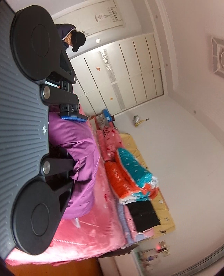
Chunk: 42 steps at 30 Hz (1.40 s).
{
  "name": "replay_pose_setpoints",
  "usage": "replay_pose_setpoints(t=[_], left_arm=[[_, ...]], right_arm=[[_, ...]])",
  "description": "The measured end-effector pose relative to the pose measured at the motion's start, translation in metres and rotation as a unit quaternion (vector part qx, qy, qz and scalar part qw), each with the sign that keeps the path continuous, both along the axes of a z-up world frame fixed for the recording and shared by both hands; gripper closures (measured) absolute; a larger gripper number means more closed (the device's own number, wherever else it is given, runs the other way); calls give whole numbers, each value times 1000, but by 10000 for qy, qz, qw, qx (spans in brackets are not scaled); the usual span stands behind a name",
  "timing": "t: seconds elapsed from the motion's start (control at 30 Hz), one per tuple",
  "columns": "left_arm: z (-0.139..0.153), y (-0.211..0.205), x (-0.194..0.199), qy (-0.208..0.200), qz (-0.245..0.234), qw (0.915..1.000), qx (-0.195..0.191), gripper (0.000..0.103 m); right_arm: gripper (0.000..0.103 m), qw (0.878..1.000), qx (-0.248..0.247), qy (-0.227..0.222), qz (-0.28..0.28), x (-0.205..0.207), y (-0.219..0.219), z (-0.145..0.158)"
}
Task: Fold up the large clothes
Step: 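Lift the purple jacket high with both grippers, shaking it out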
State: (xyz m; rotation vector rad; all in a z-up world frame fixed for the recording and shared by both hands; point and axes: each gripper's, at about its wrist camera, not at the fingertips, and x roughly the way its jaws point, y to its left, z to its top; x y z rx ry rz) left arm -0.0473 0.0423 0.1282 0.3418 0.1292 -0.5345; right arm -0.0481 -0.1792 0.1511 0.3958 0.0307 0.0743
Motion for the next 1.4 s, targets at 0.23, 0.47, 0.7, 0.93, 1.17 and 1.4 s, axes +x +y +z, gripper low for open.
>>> replay_pose_setpoints(t=[0.23,0.47,0.7,0.93,1.17,1.4], left_arm=[[18,-17,-8,-462,-489,9960,594,33],[24,-55,-30,-1041,-1510,9723,1448,33],[33,-77,-26,-762,-1728,9708,1481,75],[75,-57,-30,-208,-1165,9928,185,93],[140,-12,-59,-255,-819,9939,-692,95],[217,6,-115,-688,-816,9889,-1031,95]], right_arm=[[73,9997,-125,-189,53,-71,-21,23],[73,9997,-142,-189,75,-113,-52,27],[73,10000,-51,-53,34,-143,-53,11],[73,9997,-37,-135,-222,-142,-55,14],[73,9967,-479,-533,-371,-154,-31,35],[73,9909,-373,-1269,-240,-182,-28,83]])
